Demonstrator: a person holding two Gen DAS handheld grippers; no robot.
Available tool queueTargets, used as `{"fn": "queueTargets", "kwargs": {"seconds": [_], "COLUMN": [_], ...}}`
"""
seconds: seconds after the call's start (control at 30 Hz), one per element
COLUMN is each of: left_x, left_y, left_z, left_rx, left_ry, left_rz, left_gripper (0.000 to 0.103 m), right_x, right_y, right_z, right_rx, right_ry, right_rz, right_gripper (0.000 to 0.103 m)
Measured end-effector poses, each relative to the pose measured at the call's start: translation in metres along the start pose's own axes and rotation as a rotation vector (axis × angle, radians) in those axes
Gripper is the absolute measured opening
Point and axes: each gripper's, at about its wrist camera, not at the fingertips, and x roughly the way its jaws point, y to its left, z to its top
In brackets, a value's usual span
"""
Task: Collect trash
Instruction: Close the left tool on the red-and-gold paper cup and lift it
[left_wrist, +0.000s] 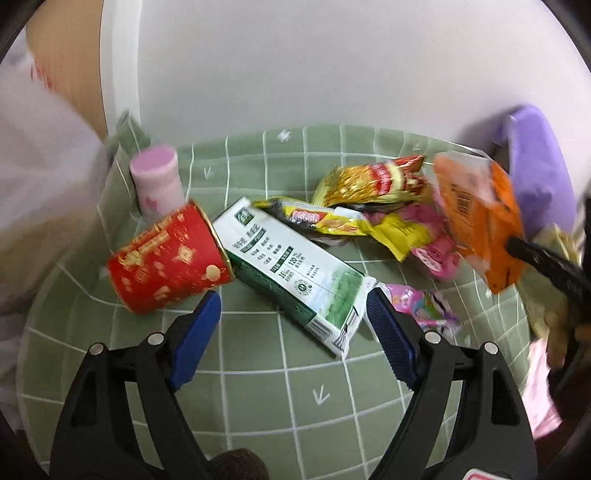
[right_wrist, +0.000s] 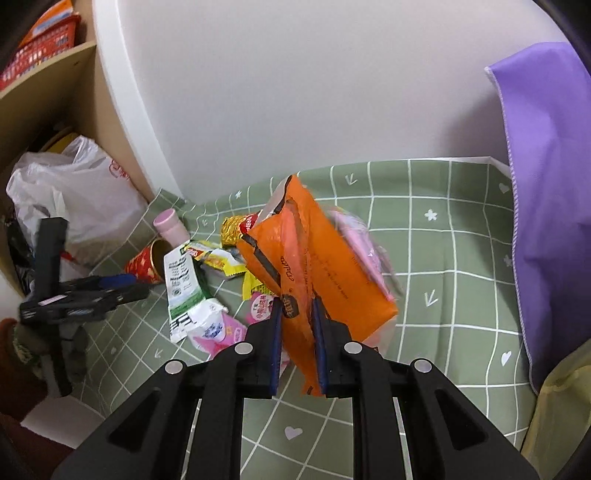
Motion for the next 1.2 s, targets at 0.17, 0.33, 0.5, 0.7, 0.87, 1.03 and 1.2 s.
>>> {"fn": "queueTargets", "kwargs": {"seconds": [0.17,0.33,0.5,0.7,0.87,1.03,1.2], "left_x": [-0.006,0.025,0.056,0.060,0.049,0.035,0.041], "left_y": [0.009,0.035,0.040,0.047,0.034,0.008,-0.006], "left_z": [0.014,0.027,0.037,0.036,0.018,0.000,-0.007], "left_rx": [0.161,0.183,0.182,0.101,0.061,0.116,0.220], "left_ry": [-0.081,0.025,0.083,0.122,0.156,0.177,0.220], "left_rz": [0.243,0.264,0.208,0.112,-0.005,-0.110,-0.018], "left_gripper": [0.078,0.078,0.078,0.078,0.077,0.078,0.078], "right_x": [-0.002,-0.005,-0.008,-0.014,-0.012,-0.008,-0.005], "right_y": [0.007,0.004,-0.002,-0.008,-0.007,-0.004,-0.001], "right_z": [-0.007,-0.017,-0.025,-0.031,-0.030,-0.029,-0.029], "right_rx": [-0.017,0.012,0.029,0.054,0.034,0.026,0.022], "right_ry": [0.010,0.024,0.044,0.039,0.045,0.048,0.054], "right_rz": [0.006,-0.004,-0.017,-0.023,-0.023,-0.020,-0.017], "right_gripper": [0.016,0.016,0.016,0.016,0.016,0.016,0.016]}}
